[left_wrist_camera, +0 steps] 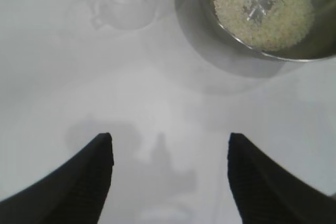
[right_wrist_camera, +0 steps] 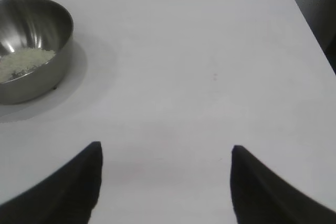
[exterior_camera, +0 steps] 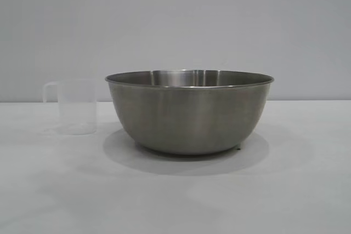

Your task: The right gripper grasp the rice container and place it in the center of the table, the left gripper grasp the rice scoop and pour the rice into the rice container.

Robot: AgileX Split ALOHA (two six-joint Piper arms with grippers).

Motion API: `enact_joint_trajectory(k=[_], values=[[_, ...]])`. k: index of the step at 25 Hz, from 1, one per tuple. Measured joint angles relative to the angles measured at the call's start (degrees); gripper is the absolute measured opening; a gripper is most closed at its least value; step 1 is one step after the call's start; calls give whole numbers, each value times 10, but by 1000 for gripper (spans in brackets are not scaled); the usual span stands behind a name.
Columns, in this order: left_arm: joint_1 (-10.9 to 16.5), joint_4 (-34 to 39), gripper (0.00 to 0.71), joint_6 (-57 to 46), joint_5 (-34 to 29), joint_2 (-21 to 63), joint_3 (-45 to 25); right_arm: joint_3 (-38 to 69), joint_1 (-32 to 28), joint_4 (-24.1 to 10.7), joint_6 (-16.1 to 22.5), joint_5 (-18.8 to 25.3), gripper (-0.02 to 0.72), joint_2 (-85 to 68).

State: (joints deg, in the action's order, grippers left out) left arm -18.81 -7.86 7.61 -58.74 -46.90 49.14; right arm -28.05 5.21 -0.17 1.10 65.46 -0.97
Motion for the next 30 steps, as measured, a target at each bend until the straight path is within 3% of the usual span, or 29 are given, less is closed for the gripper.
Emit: enact_joint_trajectory(k=[8,15,22,30], values=[[0,-1,414,12,-77,195,1,0,0,0,0,0,442,0],[0,10,414,12,-142,301,1,0,0,0,0,0,442,0],[0,27,414,-6,-142,386,-109,0,0,0,0,0,442,0],[0,44,414,-13,-65,402,-212,0,0,0,0,0,442,0]])
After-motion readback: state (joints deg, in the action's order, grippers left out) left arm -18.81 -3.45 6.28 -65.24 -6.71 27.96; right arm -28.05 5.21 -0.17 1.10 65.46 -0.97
